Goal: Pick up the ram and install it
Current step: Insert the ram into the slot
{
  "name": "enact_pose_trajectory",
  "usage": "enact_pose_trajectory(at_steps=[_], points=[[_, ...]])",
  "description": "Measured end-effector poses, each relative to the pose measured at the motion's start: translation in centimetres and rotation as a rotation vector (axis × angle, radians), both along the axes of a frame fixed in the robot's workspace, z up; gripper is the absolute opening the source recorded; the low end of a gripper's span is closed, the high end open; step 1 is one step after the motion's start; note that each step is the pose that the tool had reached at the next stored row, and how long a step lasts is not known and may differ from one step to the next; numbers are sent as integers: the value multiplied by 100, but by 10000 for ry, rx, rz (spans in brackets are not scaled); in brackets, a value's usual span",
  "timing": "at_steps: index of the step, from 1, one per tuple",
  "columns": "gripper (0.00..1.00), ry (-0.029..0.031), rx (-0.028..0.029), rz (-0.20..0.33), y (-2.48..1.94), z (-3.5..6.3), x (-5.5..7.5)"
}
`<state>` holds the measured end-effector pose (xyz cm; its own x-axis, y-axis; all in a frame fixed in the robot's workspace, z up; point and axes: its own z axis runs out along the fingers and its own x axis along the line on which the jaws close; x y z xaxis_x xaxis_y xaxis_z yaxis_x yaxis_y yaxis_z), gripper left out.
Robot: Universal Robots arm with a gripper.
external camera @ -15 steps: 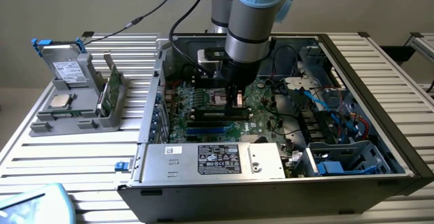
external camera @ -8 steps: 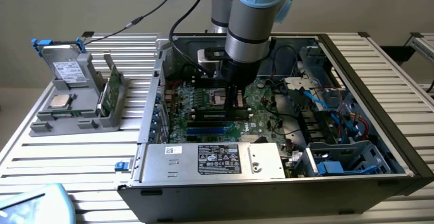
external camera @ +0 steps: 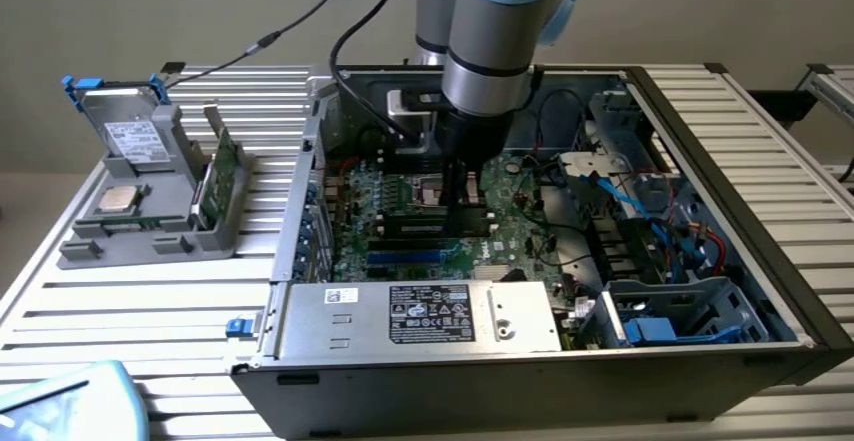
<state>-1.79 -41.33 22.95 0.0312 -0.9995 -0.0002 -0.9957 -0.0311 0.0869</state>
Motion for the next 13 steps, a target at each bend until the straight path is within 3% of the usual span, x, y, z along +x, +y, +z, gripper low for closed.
enact_pose_trajectory(at_steps=[10,12,13], points=[[50,-13,-12,-4,5,74,-108],[37,-14,-15,-2,5,75,-108],[37,-13,-16,-3,4,76,-108]])
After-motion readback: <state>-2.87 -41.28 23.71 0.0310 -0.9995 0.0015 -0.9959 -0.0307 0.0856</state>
